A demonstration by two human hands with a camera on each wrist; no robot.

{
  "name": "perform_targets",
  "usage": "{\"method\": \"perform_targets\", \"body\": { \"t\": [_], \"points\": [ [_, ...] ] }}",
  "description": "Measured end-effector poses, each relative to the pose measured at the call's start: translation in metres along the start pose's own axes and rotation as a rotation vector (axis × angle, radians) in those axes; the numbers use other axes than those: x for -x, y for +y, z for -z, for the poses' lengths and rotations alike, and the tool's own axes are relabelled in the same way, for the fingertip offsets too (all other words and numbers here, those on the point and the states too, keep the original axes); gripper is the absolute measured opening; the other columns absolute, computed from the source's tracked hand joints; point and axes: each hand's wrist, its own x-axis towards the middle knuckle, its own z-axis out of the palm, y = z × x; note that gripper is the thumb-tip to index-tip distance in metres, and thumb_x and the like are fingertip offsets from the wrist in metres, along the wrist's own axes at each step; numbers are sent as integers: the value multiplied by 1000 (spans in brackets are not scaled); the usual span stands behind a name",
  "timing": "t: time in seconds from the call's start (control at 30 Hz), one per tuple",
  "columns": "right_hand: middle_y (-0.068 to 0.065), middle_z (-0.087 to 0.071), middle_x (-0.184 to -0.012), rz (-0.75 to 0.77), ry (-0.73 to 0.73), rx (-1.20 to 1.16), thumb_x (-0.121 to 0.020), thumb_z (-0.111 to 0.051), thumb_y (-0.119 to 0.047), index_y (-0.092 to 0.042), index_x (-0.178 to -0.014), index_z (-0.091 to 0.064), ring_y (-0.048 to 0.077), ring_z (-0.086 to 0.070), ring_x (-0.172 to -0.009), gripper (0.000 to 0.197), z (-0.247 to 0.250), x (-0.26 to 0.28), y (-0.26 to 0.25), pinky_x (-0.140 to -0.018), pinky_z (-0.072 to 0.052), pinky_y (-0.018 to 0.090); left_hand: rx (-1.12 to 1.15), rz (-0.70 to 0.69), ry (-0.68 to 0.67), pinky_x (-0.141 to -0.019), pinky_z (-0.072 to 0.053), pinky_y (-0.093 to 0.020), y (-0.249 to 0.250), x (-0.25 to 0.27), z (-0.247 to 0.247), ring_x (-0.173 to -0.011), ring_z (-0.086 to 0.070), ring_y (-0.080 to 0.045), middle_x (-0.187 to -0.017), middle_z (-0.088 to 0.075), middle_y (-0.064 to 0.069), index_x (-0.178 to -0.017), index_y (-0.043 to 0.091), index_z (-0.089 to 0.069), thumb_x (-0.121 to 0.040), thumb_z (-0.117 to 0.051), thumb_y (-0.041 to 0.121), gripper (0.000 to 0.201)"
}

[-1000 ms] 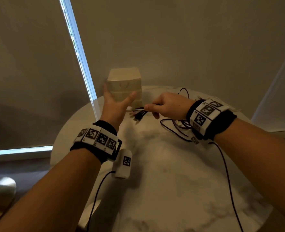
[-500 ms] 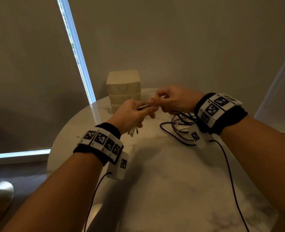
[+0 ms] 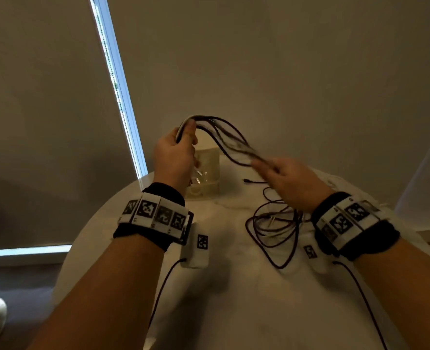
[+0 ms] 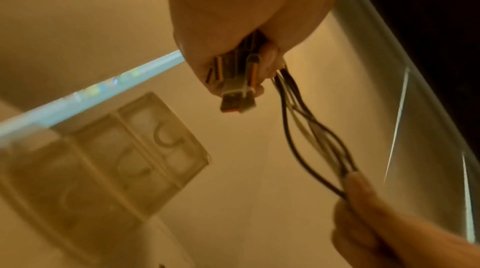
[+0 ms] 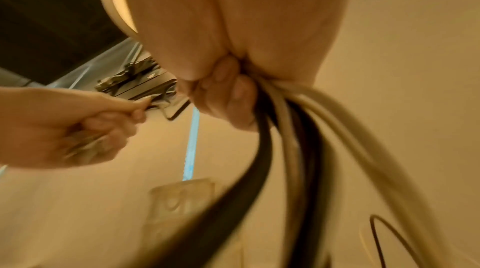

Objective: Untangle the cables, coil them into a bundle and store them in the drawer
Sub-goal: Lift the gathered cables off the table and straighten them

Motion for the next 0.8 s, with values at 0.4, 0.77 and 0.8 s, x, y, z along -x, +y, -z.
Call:
{"method": "perform_targets", "body": {
  "t": [0.4,0.77,0.8],
  "points": [
    [9,-57,-78,33,405,391,-95,-50,-58,-14,-99,-59,37,-57,-77,45,57,-76,10,-60,-37,37,156,35,-96,-50,-42,-30,-10,-8,-24,-44,-48,-13,-49,-45,9,-73,19,-53,-97,-59,54,43],
    [-4,-47,-147,147,85,280,-85,-55,-67,-29,-150,-34,16,-43,-135,79,-22,-57,-3,-115,-33,43,-84,24,-366,-60,-42,-36,-47,-1,-22,-52,-45,-9,-56,-49,12,-83,13,-69,-104,-42,54,53],
    [-4,-59,-133,133,41,255,-91,-54,-59,-27,-140,-47,15,-55,-122,59,-25,-58,-6,-107,-42,42,-48,13,-395,-60,-41,-36,-47,-1,-23,-52,-43,-9,-55,-46,12,-83,14,-67,-105,-42,51,50]
  ]
}}
